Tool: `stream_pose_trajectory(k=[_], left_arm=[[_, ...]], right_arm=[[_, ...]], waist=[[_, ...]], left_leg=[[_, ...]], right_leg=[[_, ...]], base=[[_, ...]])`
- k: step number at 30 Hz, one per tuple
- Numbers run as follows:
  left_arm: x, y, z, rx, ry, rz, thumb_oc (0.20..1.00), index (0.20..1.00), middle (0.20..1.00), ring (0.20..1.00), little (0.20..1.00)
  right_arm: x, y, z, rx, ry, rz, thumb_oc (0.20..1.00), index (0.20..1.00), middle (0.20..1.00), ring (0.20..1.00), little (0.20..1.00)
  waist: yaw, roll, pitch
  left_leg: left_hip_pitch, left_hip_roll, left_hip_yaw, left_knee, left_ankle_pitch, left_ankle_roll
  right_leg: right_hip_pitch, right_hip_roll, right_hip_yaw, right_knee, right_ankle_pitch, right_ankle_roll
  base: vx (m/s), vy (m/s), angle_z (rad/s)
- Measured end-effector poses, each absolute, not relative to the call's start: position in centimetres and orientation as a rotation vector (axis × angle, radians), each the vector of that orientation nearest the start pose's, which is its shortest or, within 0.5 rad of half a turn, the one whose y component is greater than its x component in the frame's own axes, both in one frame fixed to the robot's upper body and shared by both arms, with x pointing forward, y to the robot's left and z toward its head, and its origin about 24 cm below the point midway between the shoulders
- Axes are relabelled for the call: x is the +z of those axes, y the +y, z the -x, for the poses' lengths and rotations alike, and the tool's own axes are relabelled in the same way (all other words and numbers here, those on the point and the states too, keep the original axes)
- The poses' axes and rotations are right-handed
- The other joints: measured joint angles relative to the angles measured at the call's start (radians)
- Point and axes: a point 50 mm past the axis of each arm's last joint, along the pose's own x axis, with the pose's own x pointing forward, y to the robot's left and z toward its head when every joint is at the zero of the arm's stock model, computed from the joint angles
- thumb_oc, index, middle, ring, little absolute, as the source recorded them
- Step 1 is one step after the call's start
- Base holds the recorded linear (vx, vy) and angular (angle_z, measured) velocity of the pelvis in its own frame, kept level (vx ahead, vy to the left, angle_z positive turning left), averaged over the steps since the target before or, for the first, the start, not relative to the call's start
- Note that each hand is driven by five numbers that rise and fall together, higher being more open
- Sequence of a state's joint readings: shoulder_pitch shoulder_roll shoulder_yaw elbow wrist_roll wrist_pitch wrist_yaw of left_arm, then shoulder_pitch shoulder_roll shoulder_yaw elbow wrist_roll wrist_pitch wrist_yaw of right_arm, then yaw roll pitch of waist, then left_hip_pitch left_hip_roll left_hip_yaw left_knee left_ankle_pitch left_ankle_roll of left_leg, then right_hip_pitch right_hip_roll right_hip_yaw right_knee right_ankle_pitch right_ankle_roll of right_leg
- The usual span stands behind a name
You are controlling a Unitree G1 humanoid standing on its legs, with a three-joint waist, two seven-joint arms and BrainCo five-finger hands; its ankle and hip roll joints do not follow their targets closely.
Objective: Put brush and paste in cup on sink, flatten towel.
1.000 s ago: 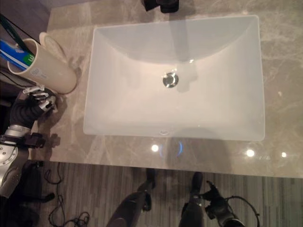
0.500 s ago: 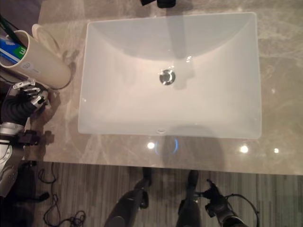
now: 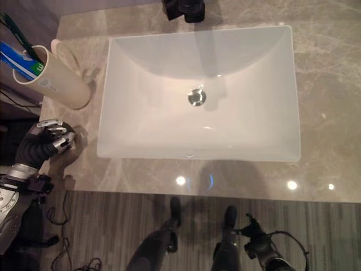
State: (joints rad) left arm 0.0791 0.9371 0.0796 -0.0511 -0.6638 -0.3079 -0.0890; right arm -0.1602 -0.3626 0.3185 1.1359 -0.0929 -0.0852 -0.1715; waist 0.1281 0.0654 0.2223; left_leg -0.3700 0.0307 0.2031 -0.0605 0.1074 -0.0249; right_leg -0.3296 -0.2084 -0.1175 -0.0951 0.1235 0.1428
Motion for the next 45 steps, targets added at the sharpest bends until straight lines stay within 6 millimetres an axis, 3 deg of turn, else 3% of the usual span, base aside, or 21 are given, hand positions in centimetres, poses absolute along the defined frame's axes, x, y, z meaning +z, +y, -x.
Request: stream_pose_trajectory(k=[4,10,20,31,45], left_arm=[[15.5,29.8,-23.7,-0.091,-0.298,-0.298,0.200,0.200,0.200,0.200,0.200],[17.0,30.0,-25.4,-0.030,-0.367,-0.281,0.200,0.200,0.200,0.200,0.200],[19.9,29.5,-27.1,0.015,-0.503,-0.262,0.200,0.200,0.200,0.200,0.200],[23.0,29.1,-28.3,0.053,-0.627,-0.248,0.200,0.200,0.200,0.200,0.200],[25.4,29.6,-29.4,0.109,-0.692,-0.244,0.200,0.200,0.200,0.200,0.200]], right_arm=[[-12.2,-26.0,-17.1,-0.016,0.898,0.680,1.000,1.000,1.000,1.000,1.000],[-12.6,-26.5,-16.0,-0.025,0.932,0.686,1.000,1.000,1.000,1.000,1.000],[-11.8,-25.7,-17.6,-0.025,0.842,0.678,1.000,1.000,1.000,1.000,1.000],[-11.5,-25.1,-18.3,-0.009,0.807,0.679,1.000,1.000,1.000,1.000,1.000],[-11.6,-25.3,-18.1,-0.025,0.825,0.660,1.000,1.000,1.000,1.000,1.000]], waist=[[-0.003,0.010,-0.006],[-0.014,0.013,-0.008],[-0.036,0.011,-0.006],[-0.069,-0.024,0.016],[-0.090,-0.048,0.030]], left_leg=[[-0.001,-0.001,0.000,-0.012,0.001,-0.001],[-0.025,-0.008,-0.001,-0.013,0.004,0.002],[-0.087,-0.015,0.004,-0.012,0.009,0.007],[-0.107,-0.013,0.033,-0.011,0.013,0.009],[-0.122,-0.004,0.039,-0.005,0.016,0.005]], right_leg=[[-0.007,0.001,0.000,0.000,0.000,0.000],[-0.031,-0.004,0.001,0.008,0.003,0.001],[-0.096,-0.006,0.016,0.009,0.018,0.004],[-0.136,-0.004,0.051,0.009,0.035,0.006],[-0.152,0.004,0.057,0.009,0.042,0.007]], base=[[0.00,0.000,0.00],[0.00,0.043,0.01],[0.01,0.053,-0.02],[0.00,0.018,-0.06],[0.00,-0.002,-0.01]])
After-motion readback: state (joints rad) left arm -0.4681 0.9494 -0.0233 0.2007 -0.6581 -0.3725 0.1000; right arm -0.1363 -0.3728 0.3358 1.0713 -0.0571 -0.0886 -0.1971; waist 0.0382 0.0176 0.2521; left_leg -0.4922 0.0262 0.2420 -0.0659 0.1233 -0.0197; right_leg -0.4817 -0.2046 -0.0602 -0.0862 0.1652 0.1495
